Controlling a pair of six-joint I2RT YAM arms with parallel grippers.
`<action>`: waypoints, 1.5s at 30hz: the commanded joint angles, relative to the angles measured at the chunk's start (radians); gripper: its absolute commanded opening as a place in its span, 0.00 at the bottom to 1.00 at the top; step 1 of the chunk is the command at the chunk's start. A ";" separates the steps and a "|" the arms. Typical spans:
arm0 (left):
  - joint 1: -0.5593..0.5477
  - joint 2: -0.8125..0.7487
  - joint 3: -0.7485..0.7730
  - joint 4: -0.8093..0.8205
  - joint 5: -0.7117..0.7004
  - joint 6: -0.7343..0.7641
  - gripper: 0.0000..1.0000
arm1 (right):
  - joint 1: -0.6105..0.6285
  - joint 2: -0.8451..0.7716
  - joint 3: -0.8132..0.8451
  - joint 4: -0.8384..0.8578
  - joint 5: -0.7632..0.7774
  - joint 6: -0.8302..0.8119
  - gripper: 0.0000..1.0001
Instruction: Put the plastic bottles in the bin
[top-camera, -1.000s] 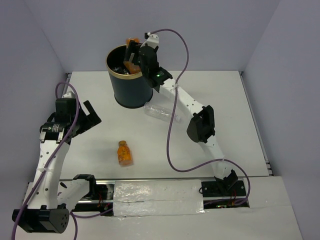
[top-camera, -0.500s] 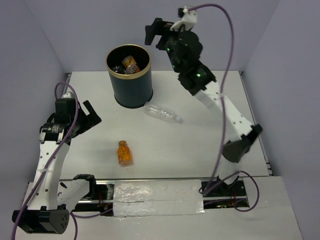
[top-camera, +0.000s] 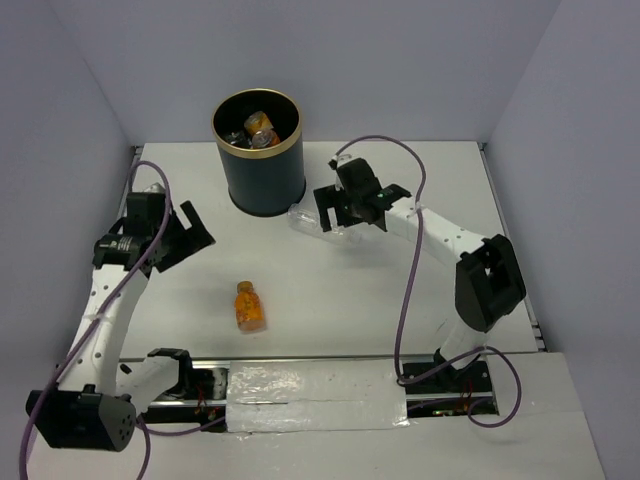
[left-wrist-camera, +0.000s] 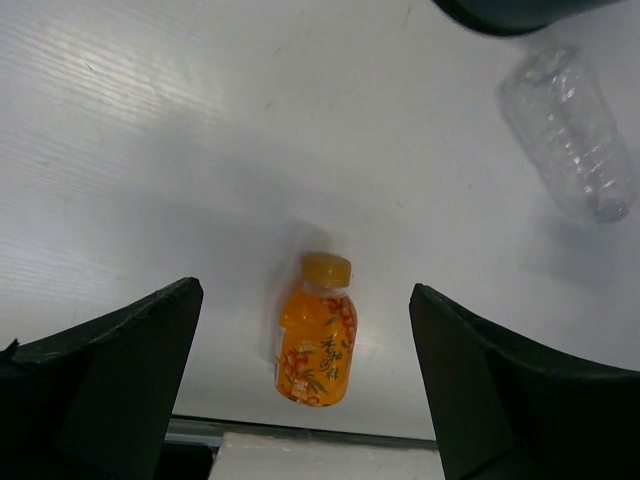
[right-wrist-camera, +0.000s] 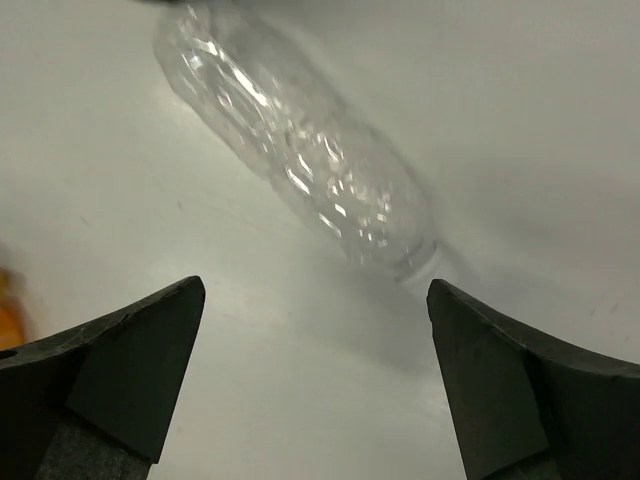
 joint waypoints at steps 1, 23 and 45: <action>-0.087 0.051 -0.028 -0.036 -0.070 -0.058 0.99 | -0.011 -0.065 0.017 -0.001 -0.107 -0.019 1.00; -0.154 0.040 -0.065 0.007 -0.052 -0.115 0.99 | -0.021 0.382 0.330 -0.040 -0.139 -0.312 1.00; -0.152 0.043 -0.084 0.030 -0.058 -0.119 0.99 | 0.032 0.248 0.036 0.054 -0.198 -0.219 0.82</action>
